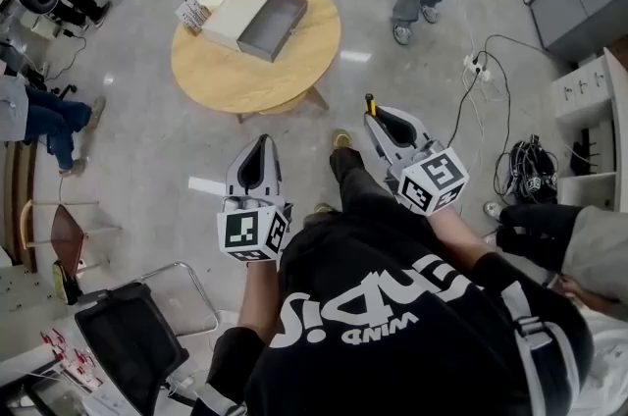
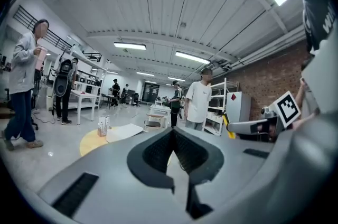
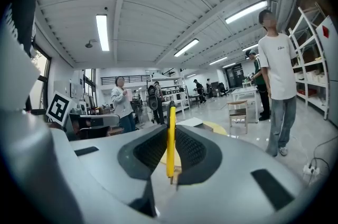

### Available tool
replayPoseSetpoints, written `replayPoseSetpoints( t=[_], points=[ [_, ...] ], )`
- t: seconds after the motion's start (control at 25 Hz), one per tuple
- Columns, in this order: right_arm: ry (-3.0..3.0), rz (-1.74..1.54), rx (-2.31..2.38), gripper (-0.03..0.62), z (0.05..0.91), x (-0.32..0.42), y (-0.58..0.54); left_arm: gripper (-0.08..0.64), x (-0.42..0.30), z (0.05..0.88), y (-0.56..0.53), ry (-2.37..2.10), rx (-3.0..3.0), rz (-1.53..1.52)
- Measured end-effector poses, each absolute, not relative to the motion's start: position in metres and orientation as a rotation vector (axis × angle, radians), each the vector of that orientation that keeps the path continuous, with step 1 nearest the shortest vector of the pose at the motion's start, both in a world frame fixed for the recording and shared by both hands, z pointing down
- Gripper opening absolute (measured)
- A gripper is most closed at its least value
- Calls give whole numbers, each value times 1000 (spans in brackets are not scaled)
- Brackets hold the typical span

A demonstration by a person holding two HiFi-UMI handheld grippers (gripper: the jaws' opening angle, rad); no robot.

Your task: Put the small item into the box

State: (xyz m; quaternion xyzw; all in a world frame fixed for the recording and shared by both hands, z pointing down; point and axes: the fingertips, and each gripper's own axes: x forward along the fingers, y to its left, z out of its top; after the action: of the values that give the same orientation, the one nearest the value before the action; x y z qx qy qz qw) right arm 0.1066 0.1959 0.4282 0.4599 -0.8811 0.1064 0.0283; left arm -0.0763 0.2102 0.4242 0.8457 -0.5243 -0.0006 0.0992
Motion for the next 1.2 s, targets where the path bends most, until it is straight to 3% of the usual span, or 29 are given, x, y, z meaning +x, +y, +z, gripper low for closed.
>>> replayPoseSetpoints(
  t=[1.2],
  points=[
    [-2729, 389, 1325, 44, 445, 87, 11, 9, -85, 424, 27, -1616, 2468, 14]
  ],
)
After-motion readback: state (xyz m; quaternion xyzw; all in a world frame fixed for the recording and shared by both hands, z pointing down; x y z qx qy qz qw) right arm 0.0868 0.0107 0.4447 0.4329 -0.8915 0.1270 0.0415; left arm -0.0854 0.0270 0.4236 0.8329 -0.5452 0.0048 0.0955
